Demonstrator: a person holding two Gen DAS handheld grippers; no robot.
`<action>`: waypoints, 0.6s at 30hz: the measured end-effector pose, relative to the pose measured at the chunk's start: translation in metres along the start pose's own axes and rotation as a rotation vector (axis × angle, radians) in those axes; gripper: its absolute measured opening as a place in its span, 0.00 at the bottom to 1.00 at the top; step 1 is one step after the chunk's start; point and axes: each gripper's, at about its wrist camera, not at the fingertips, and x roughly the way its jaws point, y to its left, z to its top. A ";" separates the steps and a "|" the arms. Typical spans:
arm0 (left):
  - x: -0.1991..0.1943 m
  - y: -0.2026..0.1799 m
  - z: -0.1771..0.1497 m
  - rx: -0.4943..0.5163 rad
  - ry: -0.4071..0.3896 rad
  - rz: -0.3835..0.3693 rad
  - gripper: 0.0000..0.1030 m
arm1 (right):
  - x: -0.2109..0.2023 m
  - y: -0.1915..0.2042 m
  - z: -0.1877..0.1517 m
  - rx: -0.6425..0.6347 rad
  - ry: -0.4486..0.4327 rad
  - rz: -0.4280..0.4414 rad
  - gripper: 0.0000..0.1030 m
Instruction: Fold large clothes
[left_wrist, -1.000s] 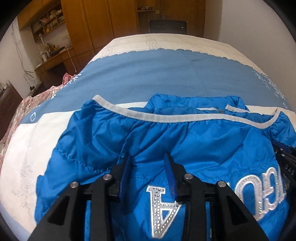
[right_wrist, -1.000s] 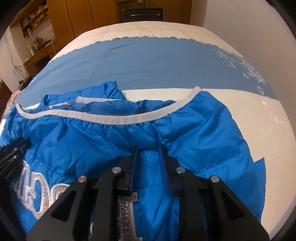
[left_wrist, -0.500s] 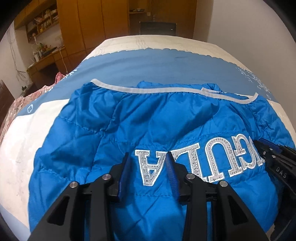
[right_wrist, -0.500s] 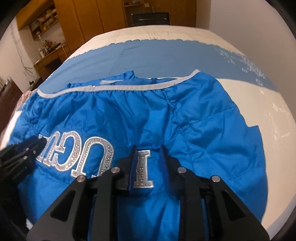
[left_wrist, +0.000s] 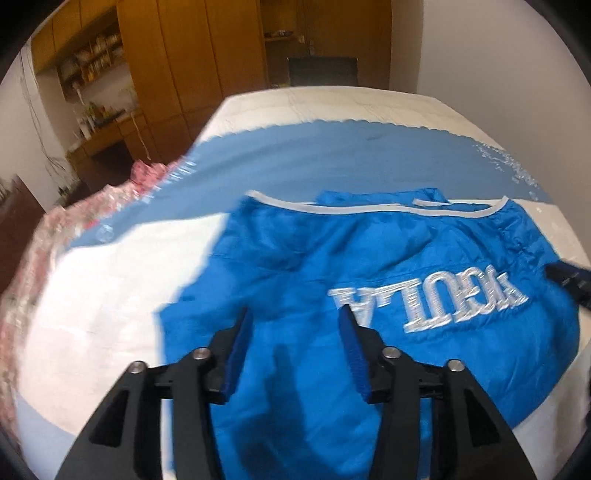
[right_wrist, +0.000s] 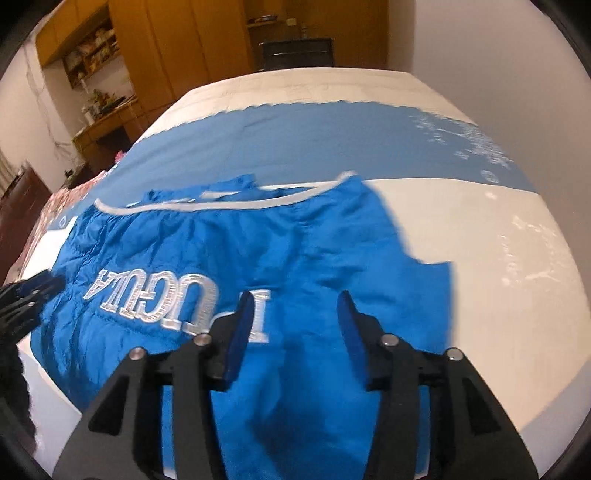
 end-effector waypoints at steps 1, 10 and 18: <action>-0.004 0.006 -0.002 0.002 0.001 0.006 0.53 | -0.004 -0.009 -0.001 0.012 0.006 -0.005 0.62; -0.009 0.049 -0.014 -0.028 0.033 0.059 0.59 | 0.000 -0.065 -0.018 0.075 0.124 -0.059 0.78; 0.018 0.058 -0.019 -0.069 0.102 0.048 0.64 | 0.021 -0.064 -0.022 0.090 0.180 -0.039 0.85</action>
